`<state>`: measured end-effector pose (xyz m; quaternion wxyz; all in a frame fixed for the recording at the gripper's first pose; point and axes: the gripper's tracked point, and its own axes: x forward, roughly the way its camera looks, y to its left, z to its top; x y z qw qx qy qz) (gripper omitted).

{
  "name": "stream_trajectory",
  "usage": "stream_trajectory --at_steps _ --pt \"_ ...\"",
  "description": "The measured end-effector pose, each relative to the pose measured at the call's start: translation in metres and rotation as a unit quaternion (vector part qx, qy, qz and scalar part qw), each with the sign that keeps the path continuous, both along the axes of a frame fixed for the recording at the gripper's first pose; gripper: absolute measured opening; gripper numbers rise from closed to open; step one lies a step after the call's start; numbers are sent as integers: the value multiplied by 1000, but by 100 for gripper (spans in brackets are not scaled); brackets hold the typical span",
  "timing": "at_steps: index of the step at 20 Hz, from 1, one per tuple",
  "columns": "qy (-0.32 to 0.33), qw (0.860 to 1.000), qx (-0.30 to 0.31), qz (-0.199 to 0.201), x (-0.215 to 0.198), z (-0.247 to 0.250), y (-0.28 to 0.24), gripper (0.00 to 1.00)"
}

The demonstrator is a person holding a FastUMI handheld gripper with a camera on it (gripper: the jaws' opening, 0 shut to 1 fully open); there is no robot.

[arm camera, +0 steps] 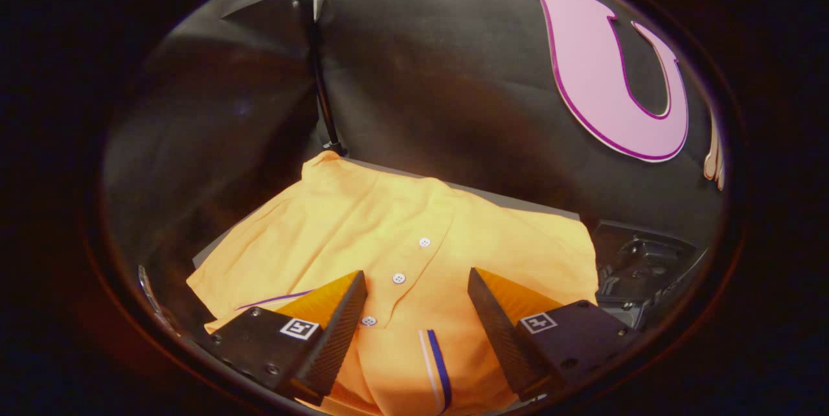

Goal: Put the clothes into the washing machine and then close the washing machine lid.

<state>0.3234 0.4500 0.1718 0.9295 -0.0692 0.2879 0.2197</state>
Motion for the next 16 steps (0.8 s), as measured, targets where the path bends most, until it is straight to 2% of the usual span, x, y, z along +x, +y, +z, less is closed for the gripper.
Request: stream_trajectory --at_steps 6,9,11,12,13,16 --pt "0 1000 1 -10 1 0 -2 97" --pt "-1 1000 -4 -11 0 0 0 91" --pt "1 1000 -3 -16 0 1 -1 71" --pt "-1 1000 -4 -18 -1 2 -1 65" --pt "-1 1000 -5 -23 -3 4 -2 51" --pt "-2 1000 -5 -25 -11 11 -2 18"
